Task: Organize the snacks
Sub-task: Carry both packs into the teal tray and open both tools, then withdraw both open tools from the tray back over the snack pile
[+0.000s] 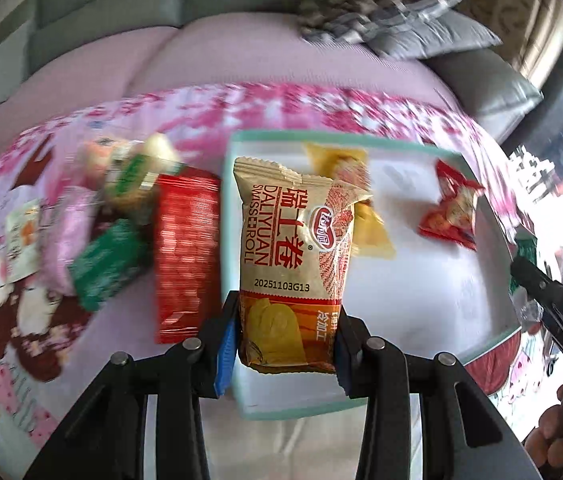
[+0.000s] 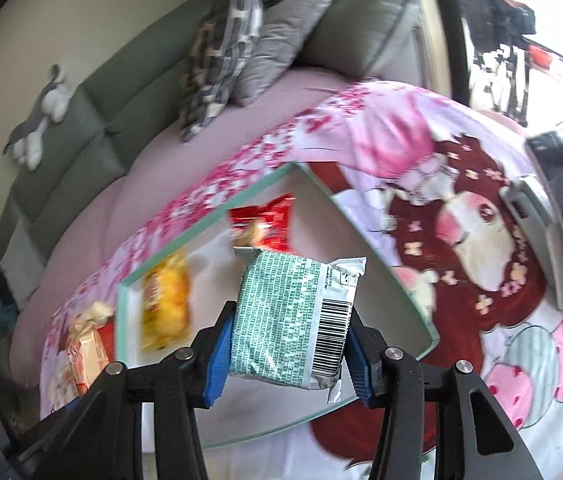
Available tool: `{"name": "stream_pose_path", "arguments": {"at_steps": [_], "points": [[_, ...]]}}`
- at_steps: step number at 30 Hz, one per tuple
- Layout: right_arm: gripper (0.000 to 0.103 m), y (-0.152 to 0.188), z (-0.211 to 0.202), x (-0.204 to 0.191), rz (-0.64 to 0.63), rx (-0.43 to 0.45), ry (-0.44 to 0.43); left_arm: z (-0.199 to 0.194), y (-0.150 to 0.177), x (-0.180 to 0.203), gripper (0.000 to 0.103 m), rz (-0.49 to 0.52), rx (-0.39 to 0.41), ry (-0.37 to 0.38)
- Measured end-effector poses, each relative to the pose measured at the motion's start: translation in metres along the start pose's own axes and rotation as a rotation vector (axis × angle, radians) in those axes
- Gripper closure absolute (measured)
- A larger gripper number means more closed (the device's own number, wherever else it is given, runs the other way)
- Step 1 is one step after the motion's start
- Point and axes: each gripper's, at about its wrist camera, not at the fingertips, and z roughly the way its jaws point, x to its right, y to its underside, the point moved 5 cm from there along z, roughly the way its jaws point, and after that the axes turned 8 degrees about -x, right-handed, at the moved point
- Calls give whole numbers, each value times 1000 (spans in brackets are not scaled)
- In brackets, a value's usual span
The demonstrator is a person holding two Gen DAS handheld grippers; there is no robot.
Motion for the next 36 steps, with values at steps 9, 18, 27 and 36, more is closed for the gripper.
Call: {"name": "stream_pose_path", "arguments": {"at_steps": [9, 18, 27, 36], "points": [[51, 2, 17, 11, 12, -39, 68, 31, 8, 19, 61, 47, -84, 19], [51, 8, 28, 7, -3, -76, 95, 43, 11, 23, 58, 67, -111, -5], [50, 9, 28, 4, -17, -80, 96, 29, 9, 23, 43, 71, -69, 9], [30, 8, 25, -6, -53, -60, 83, 12, 2, 10, 28, 32, -5, 12]]}}
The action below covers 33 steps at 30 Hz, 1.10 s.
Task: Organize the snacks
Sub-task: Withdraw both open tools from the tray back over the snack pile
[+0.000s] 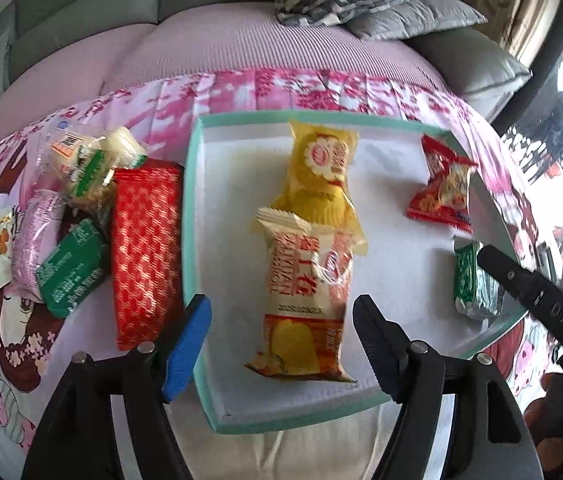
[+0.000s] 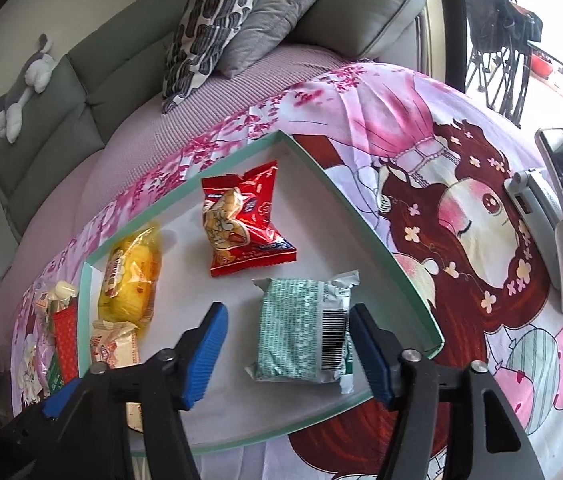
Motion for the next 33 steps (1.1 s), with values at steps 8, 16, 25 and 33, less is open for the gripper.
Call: {"name": "stream_pose_path", "arguments": {"at_steps": [8, 16, 25, 33], "points": [[5, -1, 1, -4, -3, 17, -12, -12, -12, -38, 8, -97, 93, -49], [0, -3, -3, -8, -6, 48, -40, -21, -17, -69, 3, -183, 158, -110], [0, -1, -3, -17, -44, 48, -49, -37, -12, -106, 3, -264, 185, -203], [0, 1, -9, -39, -101, 69, -68, -61, 3, -150, 3, -365, 169, -367]]}}
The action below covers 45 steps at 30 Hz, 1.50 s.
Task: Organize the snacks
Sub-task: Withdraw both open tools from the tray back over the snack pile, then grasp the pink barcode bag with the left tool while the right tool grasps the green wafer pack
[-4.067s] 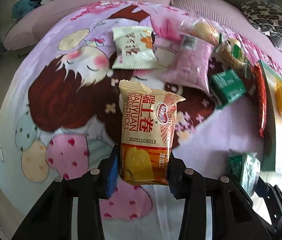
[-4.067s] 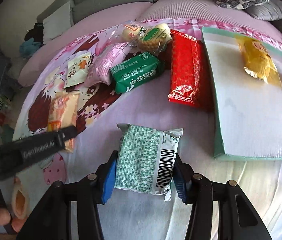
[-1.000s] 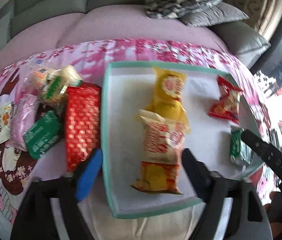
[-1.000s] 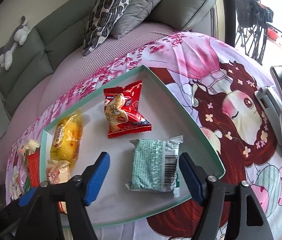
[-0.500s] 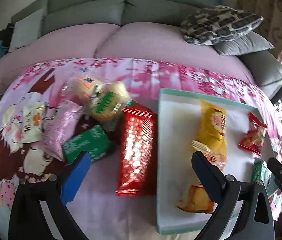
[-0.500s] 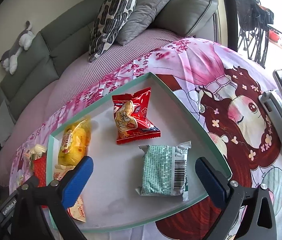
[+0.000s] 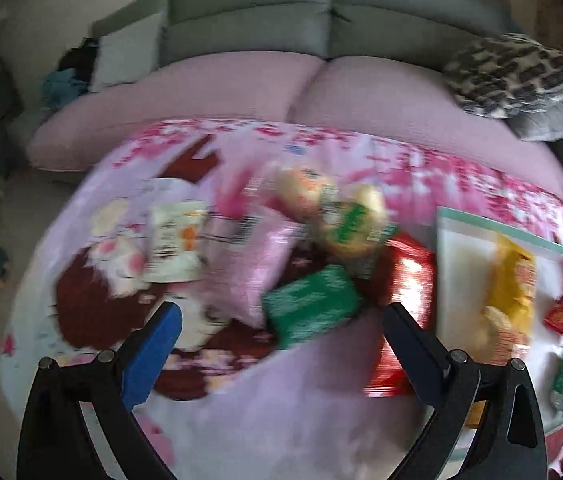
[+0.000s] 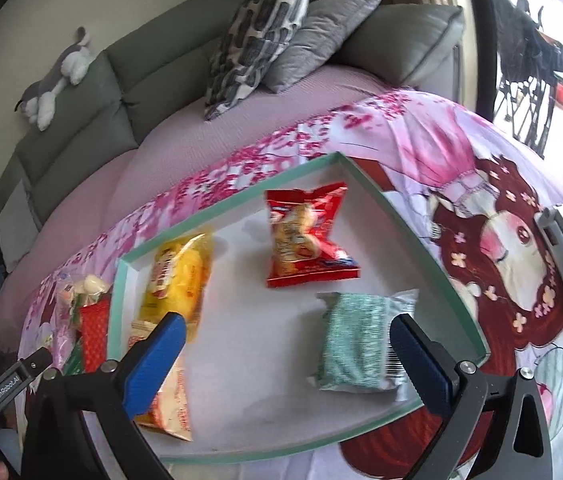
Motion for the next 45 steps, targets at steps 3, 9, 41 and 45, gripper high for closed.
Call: {"name": "stream_pose_path", "arguments": {"at_steps": [3, 9, 41, 45], "points": [[0, 2, 0, -16, -24, -5, -39, 0, 0, -19, 3, -17, -9, -21], [0, 11, 3, -53, -90, -10, -66, 3, 1, -51, 3, -27, -36, -70], [1, 47, 32, -173, -260, -91, -201, 47, -13, -161, 3, -273, -152, 8], [2, 38, 35, -169, -224, -71, -190, 54, -16, -164, 3, -282, -159, 9]]}}
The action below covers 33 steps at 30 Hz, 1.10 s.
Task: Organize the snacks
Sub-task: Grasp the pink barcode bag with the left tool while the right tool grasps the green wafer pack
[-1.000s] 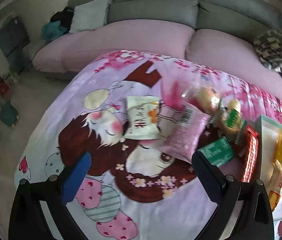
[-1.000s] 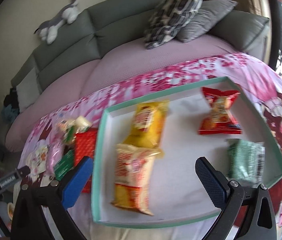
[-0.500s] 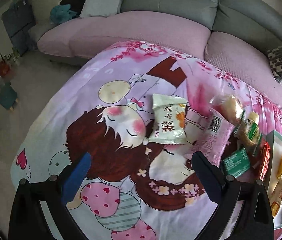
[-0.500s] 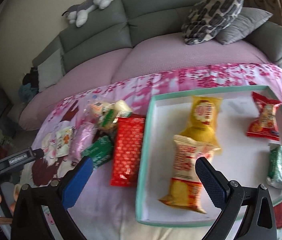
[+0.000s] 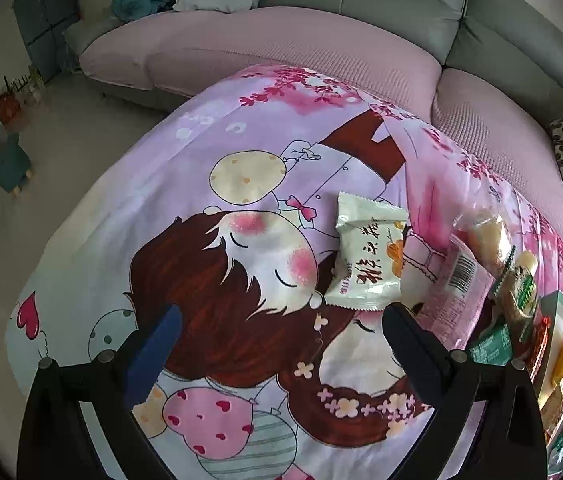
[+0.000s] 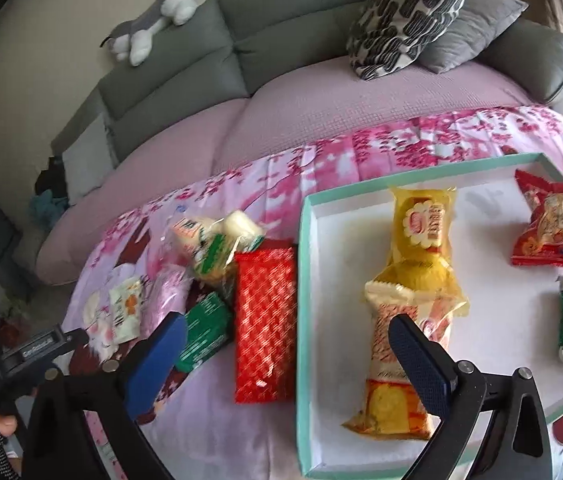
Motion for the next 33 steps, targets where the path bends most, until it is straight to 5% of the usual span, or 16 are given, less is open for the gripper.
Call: {"name": "stream_pose_path", "arguments": {"at_steps": [21, 33], "points": [[2, -13, 30, -8, -58, -53, 70, 19, -6, 40, 3, 83, -26, 28], [2, -19, 45, -9, -51, -109, 72, 33, 2, 88, 8, 146, -86, 234]]}}
